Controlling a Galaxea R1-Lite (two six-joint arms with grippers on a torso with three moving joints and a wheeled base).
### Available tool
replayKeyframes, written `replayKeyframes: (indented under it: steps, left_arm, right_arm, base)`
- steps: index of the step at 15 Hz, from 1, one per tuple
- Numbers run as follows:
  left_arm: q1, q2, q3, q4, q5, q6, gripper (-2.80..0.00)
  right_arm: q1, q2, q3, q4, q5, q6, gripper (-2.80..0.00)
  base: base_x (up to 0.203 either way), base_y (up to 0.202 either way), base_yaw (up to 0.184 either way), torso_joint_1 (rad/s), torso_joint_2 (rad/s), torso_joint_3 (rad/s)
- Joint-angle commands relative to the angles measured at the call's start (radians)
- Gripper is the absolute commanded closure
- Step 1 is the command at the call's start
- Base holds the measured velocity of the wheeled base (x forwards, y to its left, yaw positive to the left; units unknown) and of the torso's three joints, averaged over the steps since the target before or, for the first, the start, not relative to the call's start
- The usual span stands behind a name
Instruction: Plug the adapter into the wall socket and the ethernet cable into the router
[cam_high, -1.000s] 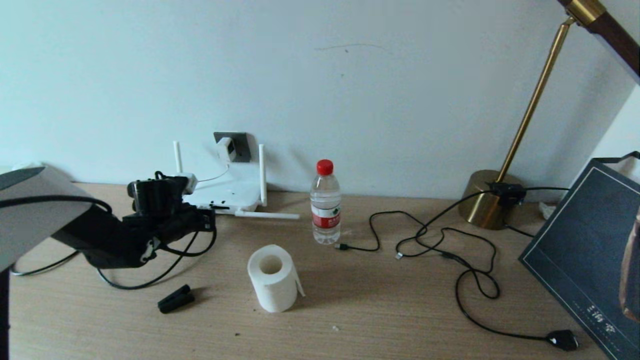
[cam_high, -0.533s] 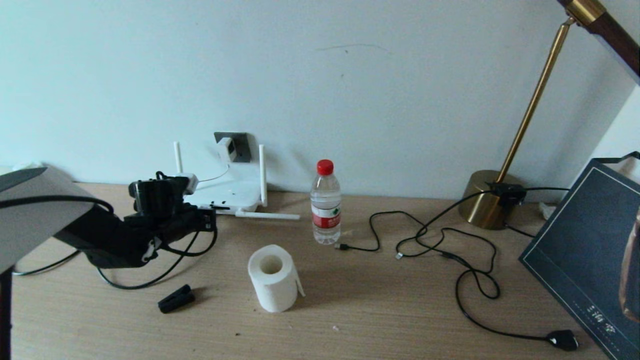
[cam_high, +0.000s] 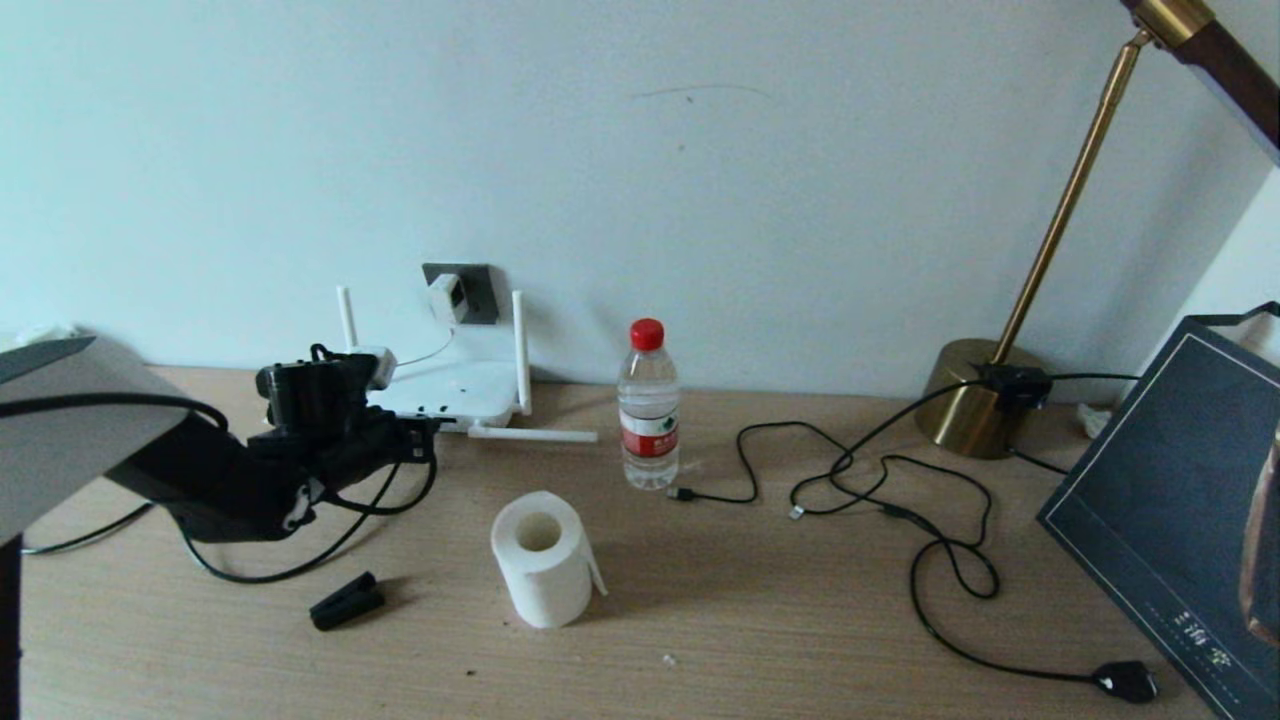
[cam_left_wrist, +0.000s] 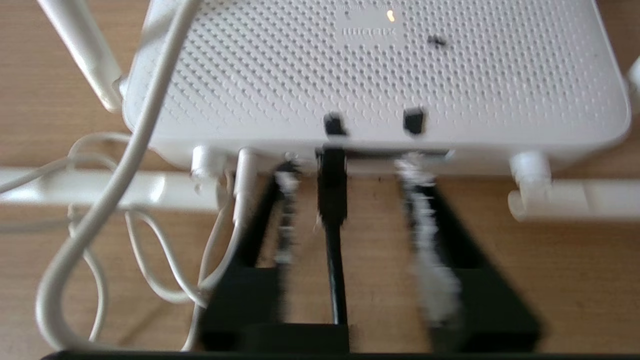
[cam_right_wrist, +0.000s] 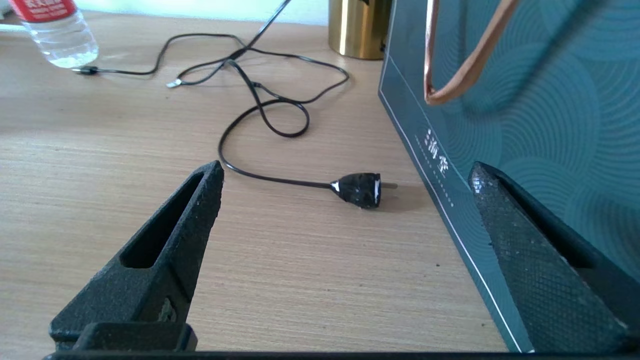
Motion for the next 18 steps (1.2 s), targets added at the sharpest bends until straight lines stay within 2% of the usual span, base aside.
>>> replayKeyframes:
  steps: [1, 7, 10, 15, 16, 18]
  left_arm:
    - [0.0, -0.023, 0.03, 0.005, 0.001, 0.0, -2.8]
    - [-0.025, -0.059, 0.134, -0.053, 0.001, 0.0, -2.8]
    - [-0.027, -0.071, 0.212, -0.147, 0.0, 0.003, -2.8]
    - [-0.029, -0.19, 0.292, -0.154, -0.004, -0.001, -2.8]
    - [-0.033, -0.222, 0.314, -0.154, -0.005, -0.001, 0.0]
    - [-0.046, -0.299, 0.358, -0.154, -0.006, -0.002, 0.0]
  right_arm:
    - [0.0, 0.002, 0.0, 0.0, 0.0, 0.0, -2.8]
    - [0.0, 0.001, 0.0, 0.0, 0.0, 0.0, -2.8]
    - [0.0, 0.001, 0.0, 0.0, 0.0, 0.0, -2.8]
    - [0.0, 0.001, 0.0, 0.0, 0.0, 0.0, -2.8]
    - [0.0, 0.0, 0.0, 0.0, 0.0, 0.0, -2.8]
    - [0.0, 0.001, 0.0, 0.0, 0.0, 0.0, -2.8]
  base:
    - [0.0, 0.0, 0.0, 0.0, 0.0, 0.0]
    - [0.0, 0.0, 0.0, 0.0, 0.0, 0.0]
    - [0.0, 0.0, 0.0, 0.0, 0.0, 0.0]
    - [0.0, 0.0, 0.0, 0.0, 0.0, 0.0]
    - [0.0, 0.0, 0.0, 0.0, 0.0, 0.0]
    - [0.0, 0.0, 0.0, 0.0, 0.0, 0.0]
